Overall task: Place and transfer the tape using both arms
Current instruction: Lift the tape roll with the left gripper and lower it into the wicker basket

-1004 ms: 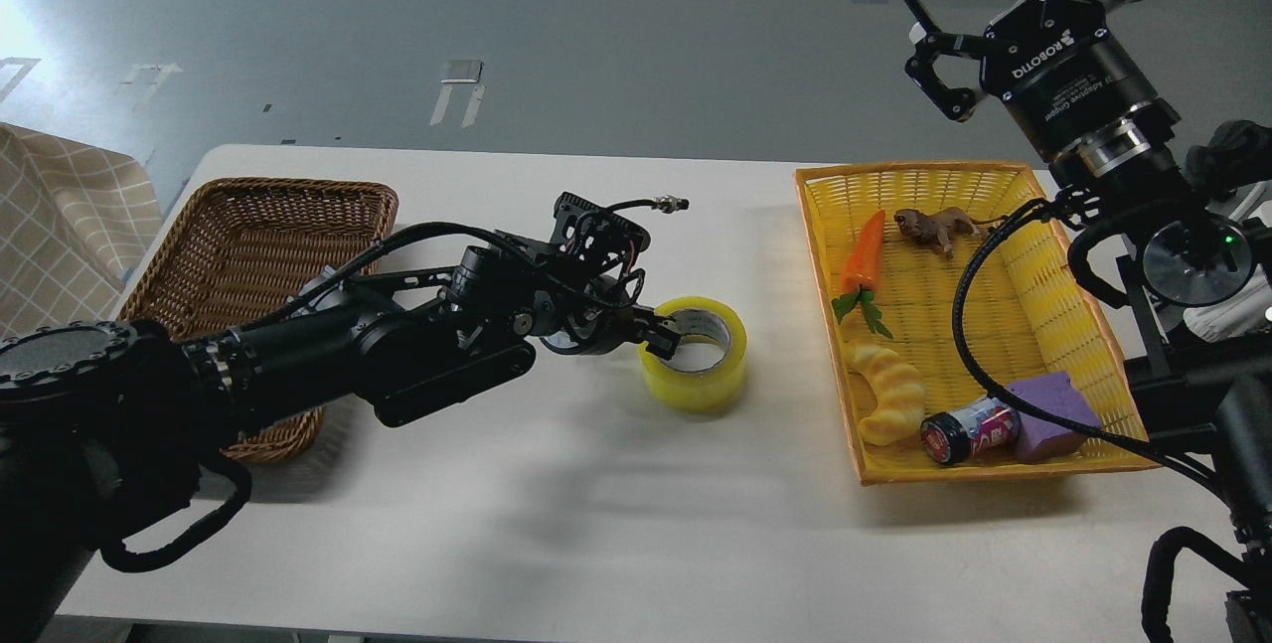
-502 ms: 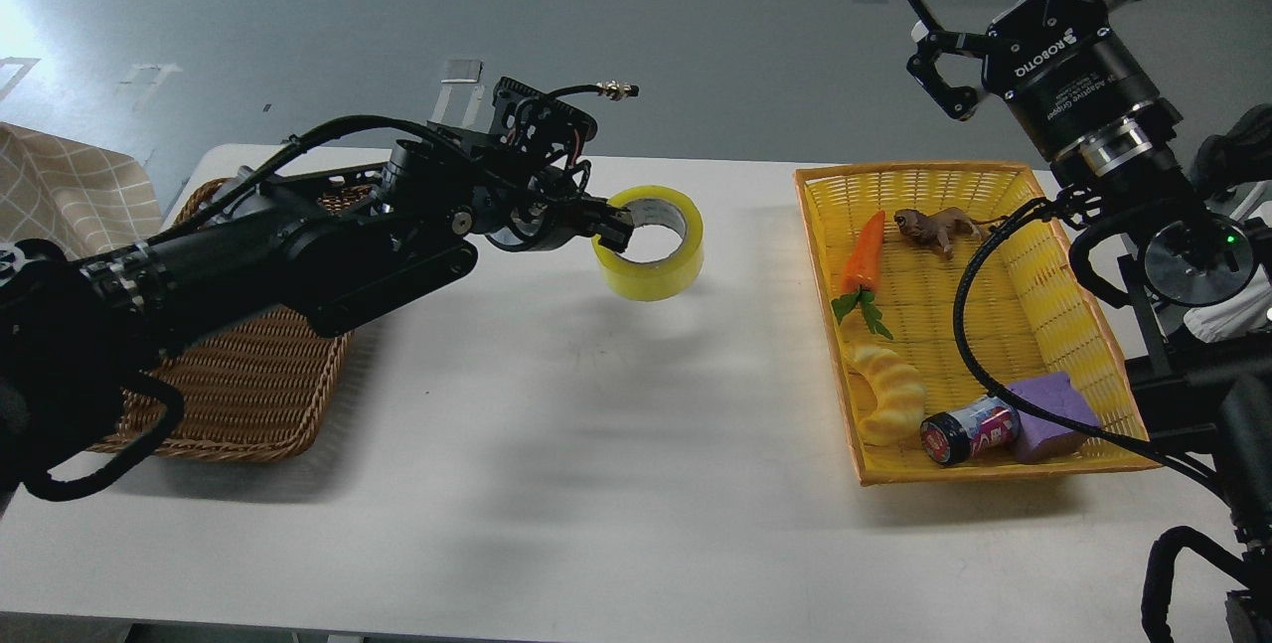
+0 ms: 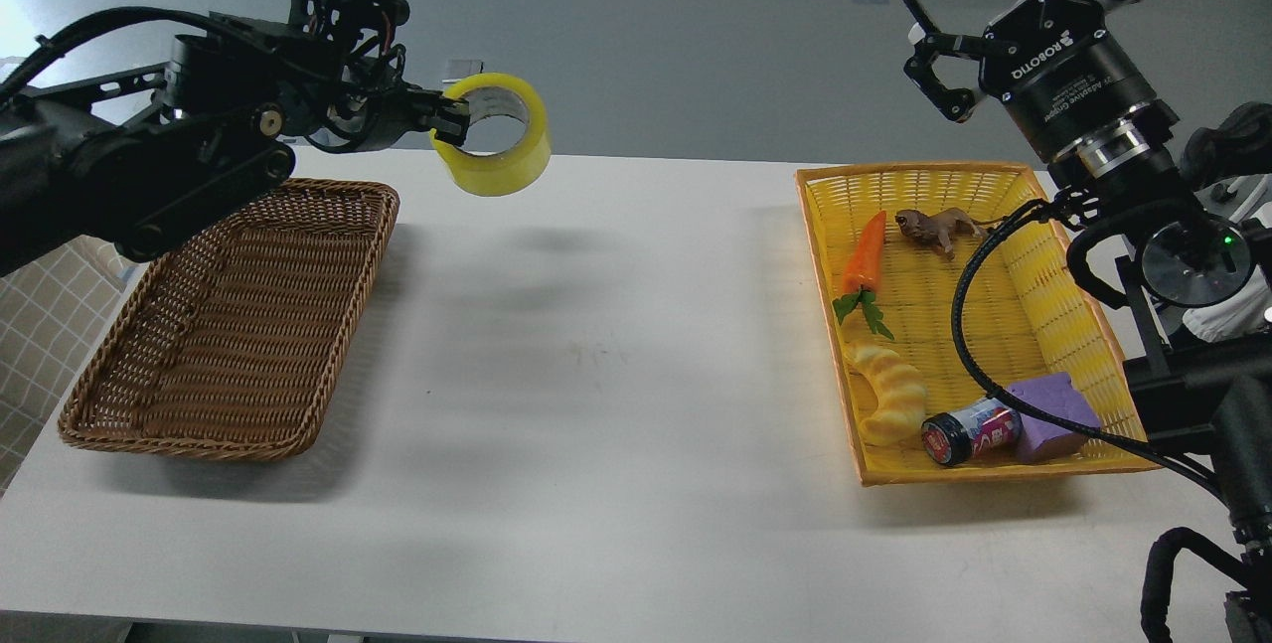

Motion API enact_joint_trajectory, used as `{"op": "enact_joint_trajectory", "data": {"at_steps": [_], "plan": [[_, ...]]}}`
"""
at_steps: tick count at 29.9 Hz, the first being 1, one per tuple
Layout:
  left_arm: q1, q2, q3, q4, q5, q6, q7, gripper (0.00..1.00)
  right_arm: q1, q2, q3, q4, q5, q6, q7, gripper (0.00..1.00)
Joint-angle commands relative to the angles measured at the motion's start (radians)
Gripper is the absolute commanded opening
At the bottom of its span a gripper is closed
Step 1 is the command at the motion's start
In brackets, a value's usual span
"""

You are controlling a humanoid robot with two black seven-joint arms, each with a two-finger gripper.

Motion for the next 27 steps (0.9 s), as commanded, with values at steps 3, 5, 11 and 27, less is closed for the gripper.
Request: {"op": "enact_joint_trajectory", "data": {"at_steps": [3, 5, 11, 27], "plan": [[0.002, 0.091, 0.0, -0.002, 0.008, 0.0, -0.016, 0.0, -0.001, 0.012, -0.005, 0.0, 0.0, 0.0, -0.003, 1.0], [0.008, 0.128, 0.002, -0.002, 0.008, 0.0, -0.024, 0.0, -0.001, 0.02, -0.005, 0.0, 0.0, 0.0, -0.003, 1.0], [0.05, 0.231, 0.029, 0.0, 0.01, 0.0, -0.044, 0.0, -0.001, 0.04, -0.006, -0.001, 0.0, 0.0, -0.005, 1.0], [0.267, 0.308, 0.046, 0.02, 0.005, 0.07, -0.059, 0.0, -0.002, 0.054, -0.014, -0.004, 0.0, 0.0, -0.005, 1.0]]}}
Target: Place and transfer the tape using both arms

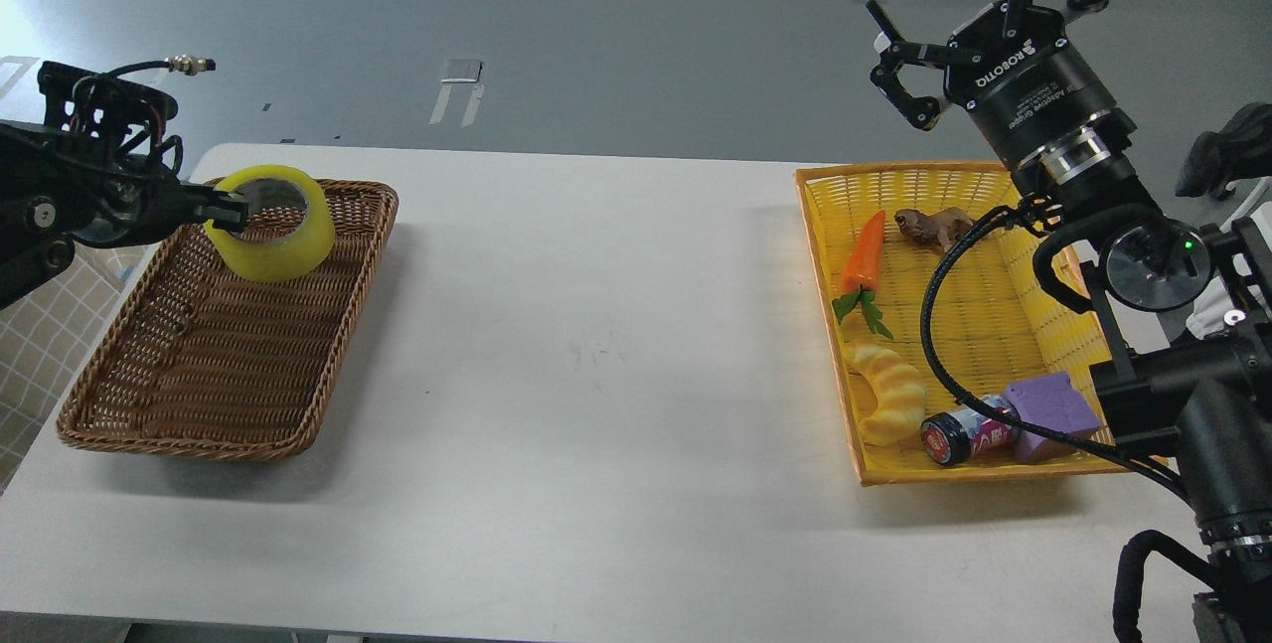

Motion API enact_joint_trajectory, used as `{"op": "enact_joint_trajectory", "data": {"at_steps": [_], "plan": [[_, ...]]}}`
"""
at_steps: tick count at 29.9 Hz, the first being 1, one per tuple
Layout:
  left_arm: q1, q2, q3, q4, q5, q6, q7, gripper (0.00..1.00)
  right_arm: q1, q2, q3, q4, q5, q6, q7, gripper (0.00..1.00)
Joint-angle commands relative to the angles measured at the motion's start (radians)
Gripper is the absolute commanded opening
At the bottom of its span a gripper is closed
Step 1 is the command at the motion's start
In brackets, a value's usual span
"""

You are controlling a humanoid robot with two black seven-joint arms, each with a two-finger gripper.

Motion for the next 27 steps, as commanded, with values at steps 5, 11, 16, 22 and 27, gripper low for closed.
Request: {"op": "enact_joint_trajectory", "data": {"at_steps": [5, 11, 16, 22, 27], "plan": [[0.068, 0.003, 0.0, 0.018, -0.007, 0.04, -0.017, 0.0, -0.002, 0.0, -0.003, 0.0, 0.0, 0.0, 0.0, 1.0], [0.11, 0.003, 0.0, 0.023, -0.011, 0.068, -0.02, 0.0, -0.002, 0.0, -0.003, -0.001, 0.0, 0.0, 0.0, 1.0], [0.139, -0.013, -0.002, 0.078, -0.013, 0.091, -0.029, 0.0, -0.004, 0.003, -0.007, -0.003, 0.0, 0.0, 0.0, 1.0], [0.162, -0.029, -0.002, 0.138, -0.024, 0.1, -0.061, 0.0, -0.004, 0.005, -0.009, -0.004, 0.0, 0.0, 0.0, 1.0], [0.163, -0.029, -0.002, 0.138, -0.046, 0.1, -0.061, 0.0, -0.004, 0.008, -0.009, -0.009, 0.0, 0.0, 0.0, 1.0]]}}
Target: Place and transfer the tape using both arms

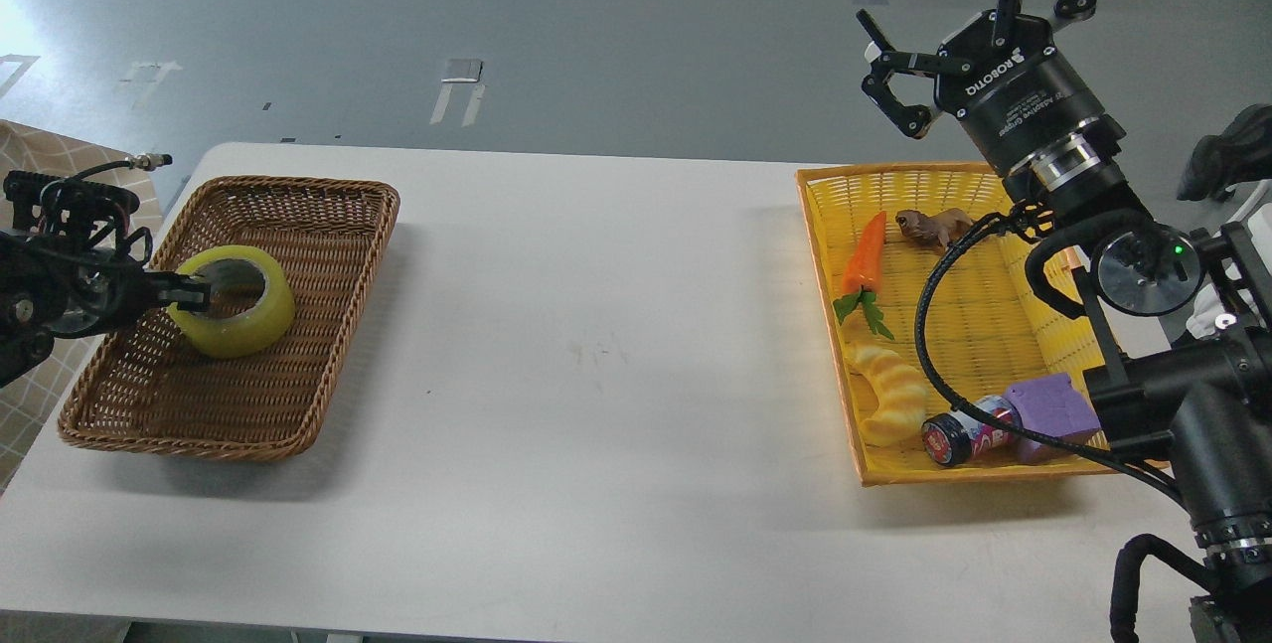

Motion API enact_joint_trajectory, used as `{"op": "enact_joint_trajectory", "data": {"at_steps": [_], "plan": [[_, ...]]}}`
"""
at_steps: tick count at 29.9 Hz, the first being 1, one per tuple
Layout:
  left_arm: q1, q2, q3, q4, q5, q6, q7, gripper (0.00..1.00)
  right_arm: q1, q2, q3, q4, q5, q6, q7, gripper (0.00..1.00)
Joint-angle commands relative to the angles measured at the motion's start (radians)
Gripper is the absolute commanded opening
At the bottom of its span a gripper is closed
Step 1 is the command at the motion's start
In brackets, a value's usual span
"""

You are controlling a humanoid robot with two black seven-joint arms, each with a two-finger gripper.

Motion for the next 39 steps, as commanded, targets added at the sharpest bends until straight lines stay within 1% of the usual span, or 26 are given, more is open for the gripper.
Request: {"op": "enact_joint_trajectory", "data": {"at_steps": [1, 7, 8, 10, 11, 12, 15, 17, 21, 22, 23, 25, 28, 30, 32, 33, 35, 36, 38, 39], "plan": [[0.001, 0.0, 0.0, 0.0, -0.023, -0.001, -0.002, 0.0, 0.0, 0.002, 0.0, -0.002, 0.0, 0.0, 0.0, 1.0], [0.001, 0.0, 0.0, 0.0, -0.052, -0.006, -0.005, 0.0, 0.0, 0.002, 0.0, -0.002, 0.0, 0.0, 0.0, 1.0], [0.001, 0.0, 0.0, -0.001, -0.052, -0.006, -0.005, 0.06, 0.0, 0.002, 0.0, -0.003, 0.0, 0.0, 0.0, 1.0], [0.001, 0.0, 0.0, -0.001, -0.052, -0.006, -0.005, 0.45, 0.0, 0.002, 0.0, -0.003, 0.0, 0.0, 0.0, 1.0], [-0.001, 0.0, -0.001, -0.001, -0.052, -0.004, -0.005, 0.53, 0.0, 0.002, 0.0, -0.003, 0.0, 0.0, 0.0, 1.0], [-0.001, 0.0, -0.001, -0.003, -0.052, -0.004, -0.005, 0.66, 0.0, 0.002, 0.0, -0.005, 0.0, 0.0, 0.0, 1.0], [-0.002, 0.0, -0.001, -0.003, -0.052, -0.003, -0.007, 0.76, 0.0, 0.004, 0.0, -0.011, 0.0, 0.0, 0.0, 1.0], [-0.004, 0.001, -0.003, -0.003, -0.057, -0.003, -0.007, 0.8, 0.002, 0.005, 0.002, -0.012, 0.0, 0.0, 0.0, 1.0], [-0.012, 0.009, -0.004, -0.003, -0.116, -0.003, -0.008, 0.82, 0.002, 0.007, 0.002, -0.012, 0.0, 0.0, 0.0, 1.0], [-0.015, 0.01, -0.006, -0.003, -0.13, -0.003, -0.011, 0.82, 0.002, 0.007, 0.002, -0.012, 0.0, 0.0, 0.0, 1.0], [-0.024, 0.012, -0.012, -0.003, -0.165, -0.006, -0.023, 0.82, 0.003, 0.007, 0.002, -0.012, 0.0, 0.0, 0.0, 1.0], [-0.061, 0.015, -0.014, -0.003, -0.23, -0.009, -0.043, 0.82, 0.005, 0.007, 0.0, -0.012, 0.0, 0.0, 0.0, 1.0], [-0.146, 0.024, -0.014, -0.003, -0.334, -0.017, -0.05, 0.82, 0.006, 0.007, 0.0, -0.012, 0.0, 0.0, 0.0, 1.0], [-0.209, 0.044, -0.018, -0.003, -0.446, -0.03, -0.06, 0.85, 0.008, 0.007, 0.0, -0.012, 0.0, 0.0, 0.0, 1.0], [-0.294, 0.059, -0.02, -0.003, -0.645, -0.055, -0.086, 0.87, 0.006, 0.004, 0.0, -0.012, 0.0, 0.0, 0.0, 1.0], [-0.294, 0.059, -0.02, -0.003, -0.646, -0.055, -0.086, 0.87, 0.006, 0.004, 0.0, -0.012, 0.0, 0.0, 0.0, 1.0], [-0.346, 0.059, -0.021, -0.003, -0.862, -0.079, -0.093, 0.97, 0.006, 0.001, 0.0, -0.012, -0.001, 0.0, 0.0, 1.0], [-0.354, 0.059, -0.021, -0.003, -0.914, -0.086, -0.093, 0.97, 0.006, 0.001, 0.0, -0.012, -0.003, 0.0, 0.0, 1.0], [-0.369, 0.043, -0.046, -0.003, -1.103, -0.107, -0.093, 0.98, 0.008, -0.001, 0.0, -0.012, -0.011, 0.0, 0.0, 1.0], [-0.369, 0.043, -0.046, -0.003, -1.104, -0.107, -0.093, 0.98, 0.008, -0.001, 0.0, -0.012, -0.011, 0.0, 0.0, 1.0]]}}
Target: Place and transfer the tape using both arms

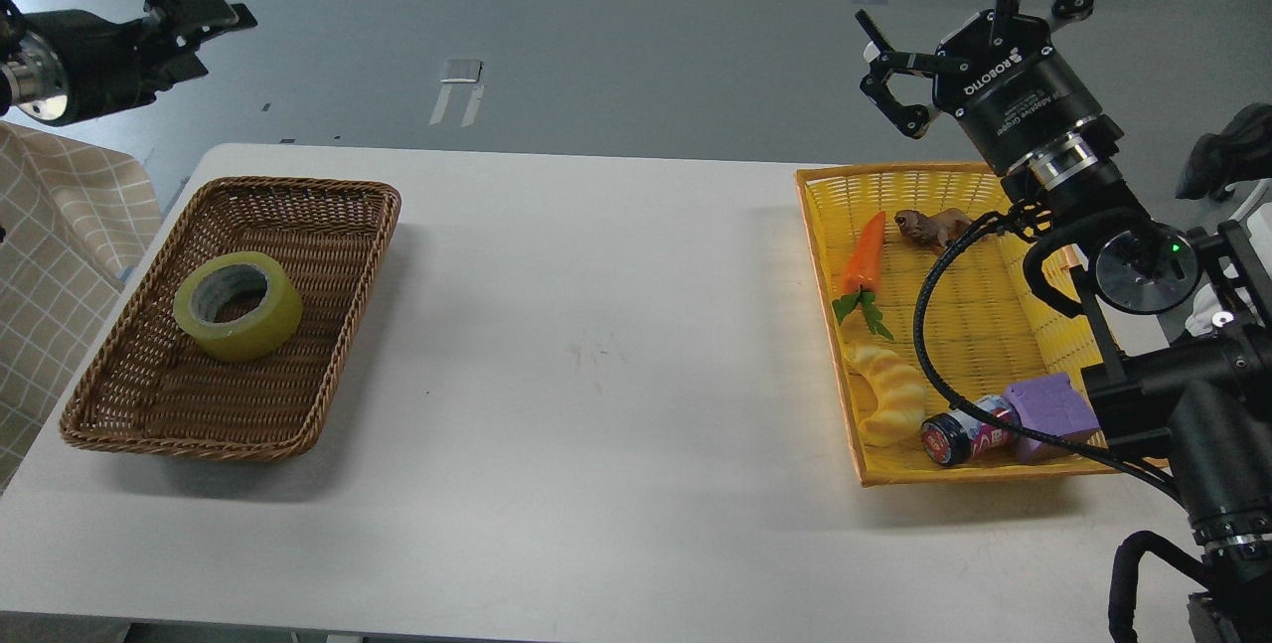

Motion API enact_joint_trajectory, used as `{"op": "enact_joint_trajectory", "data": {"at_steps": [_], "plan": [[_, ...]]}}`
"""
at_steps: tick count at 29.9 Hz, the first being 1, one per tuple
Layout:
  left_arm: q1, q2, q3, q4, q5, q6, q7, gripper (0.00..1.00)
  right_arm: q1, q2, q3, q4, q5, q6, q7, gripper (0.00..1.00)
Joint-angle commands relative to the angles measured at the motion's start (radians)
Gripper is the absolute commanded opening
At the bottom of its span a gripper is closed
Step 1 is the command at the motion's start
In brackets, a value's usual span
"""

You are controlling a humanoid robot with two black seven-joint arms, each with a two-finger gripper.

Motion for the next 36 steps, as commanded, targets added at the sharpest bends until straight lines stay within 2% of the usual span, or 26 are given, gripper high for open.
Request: {"op": "enact_joint_trajectory", "data": {"at_steps": [1, 5, 8, 16, 30, 36], "plan": [[-0.017, -0.027, -0.049, 0.0, -0.247, -0.017, -0.002, 0.98, 0.001, -0.003, 0.0, 0.0, -0.011, 0.0, 0.0, 1.0], [0.0, -0.119, -0.198, -0.005, -0.409, -0.027, -0.003, 0.98, 0.007, -0.008, -0.001, 0.0, -0.014, 0.0, 0.0, 1.0], [0.014, -0.177, -0.267, -0.012, -0.423, -0.054, -0.009, 0.98, 0.01, -0.008, 0.0, 0.0, -0.013, 0.0, -0.001, 1.0], [0.109, -0.347, -0.461, -0.023, -0.432, -0.054, -0.02, 0.98, 0.041, -0.008, 0.003, -0.02, -0.008, 0.0, 0.0, 1.0], [0.273, -0.573, -0.559, -0.026, -0.433, -0.054, -0.021, 0.98, 0.039, -0.003, 0.006, -0.076, -0.008, 0.0, 0.012, 1.0], [0.316, -0.582, -0.593, -0.026, -0.433, -0.054, -0.021, 0.98, 0.028, -0.015, 0.005, -0.081, -0.008, 0.0, 0.012, 1.0]]}}
